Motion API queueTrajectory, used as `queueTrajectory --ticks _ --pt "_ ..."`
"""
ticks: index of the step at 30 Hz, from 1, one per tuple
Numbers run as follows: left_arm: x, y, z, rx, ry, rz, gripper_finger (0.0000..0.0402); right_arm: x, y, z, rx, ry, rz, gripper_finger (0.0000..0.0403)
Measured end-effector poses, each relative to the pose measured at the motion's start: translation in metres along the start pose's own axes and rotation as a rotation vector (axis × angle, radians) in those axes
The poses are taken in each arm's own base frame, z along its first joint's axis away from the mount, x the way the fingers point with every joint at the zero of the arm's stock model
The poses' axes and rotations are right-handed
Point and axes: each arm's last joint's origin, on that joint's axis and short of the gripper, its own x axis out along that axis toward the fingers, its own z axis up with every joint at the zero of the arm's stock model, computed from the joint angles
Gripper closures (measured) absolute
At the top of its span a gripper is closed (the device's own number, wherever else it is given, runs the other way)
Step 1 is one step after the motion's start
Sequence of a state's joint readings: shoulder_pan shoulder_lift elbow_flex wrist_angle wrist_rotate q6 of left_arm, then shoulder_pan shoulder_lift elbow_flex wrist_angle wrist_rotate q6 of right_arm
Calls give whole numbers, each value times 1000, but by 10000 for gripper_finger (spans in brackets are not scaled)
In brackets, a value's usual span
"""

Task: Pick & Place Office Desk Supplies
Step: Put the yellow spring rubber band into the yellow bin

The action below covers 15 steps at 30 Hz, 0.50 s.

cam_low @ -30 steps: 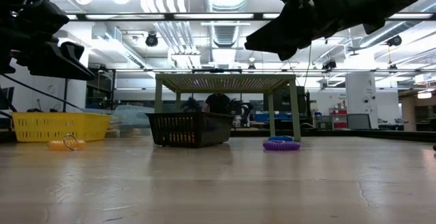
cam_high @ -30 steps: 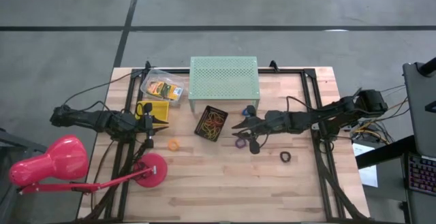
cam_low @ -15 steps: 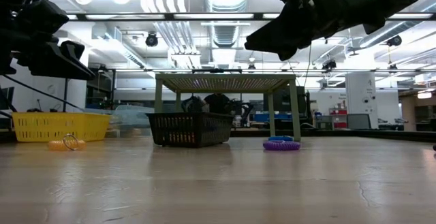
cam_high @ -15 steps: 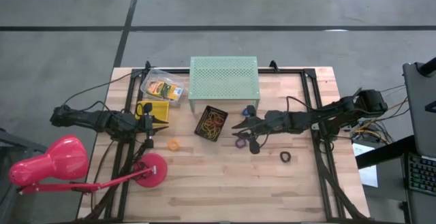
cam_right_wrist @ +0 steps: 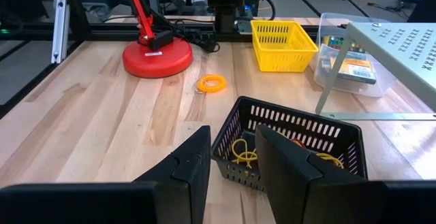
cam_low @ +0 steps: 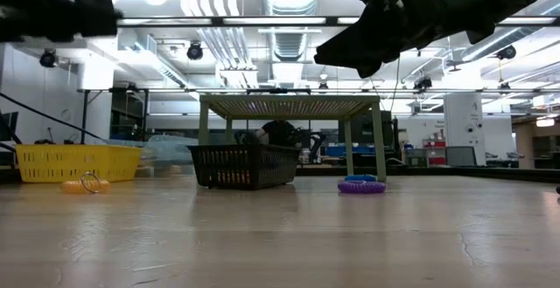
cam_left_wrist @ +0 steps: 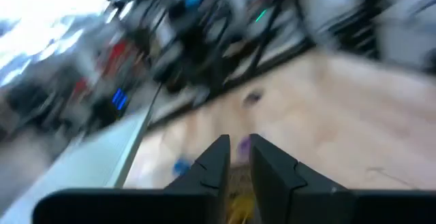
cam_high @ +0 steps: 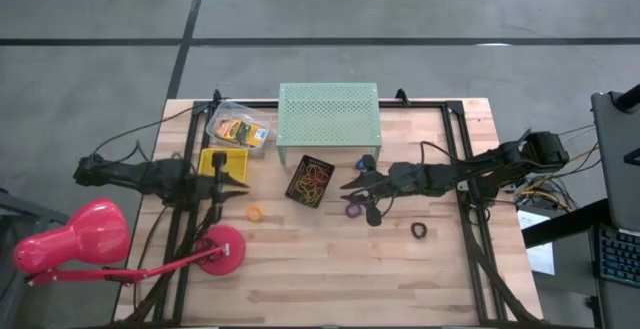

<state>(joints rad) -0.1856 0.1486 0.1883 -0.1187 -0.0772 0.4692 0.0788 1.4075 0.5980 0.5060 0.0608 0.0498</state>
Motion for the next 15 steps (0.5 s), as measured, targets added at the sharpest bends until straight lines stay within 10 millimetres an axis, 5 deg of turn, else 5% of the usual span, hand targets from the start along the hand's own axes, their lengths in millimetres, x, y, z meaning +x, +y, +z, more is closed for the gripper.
queueTrajectory --ticks 7,10,15 --pt "4 -6 4 232 -203 -153 373 0 0 0 2 0 0 291" --pt "8 -1 13 78 -293 -80 394 0 0 0 0 1 -1 291" --pt "22 5 16 -113 -132 29 398 0 0 0 0 2 -1 291"
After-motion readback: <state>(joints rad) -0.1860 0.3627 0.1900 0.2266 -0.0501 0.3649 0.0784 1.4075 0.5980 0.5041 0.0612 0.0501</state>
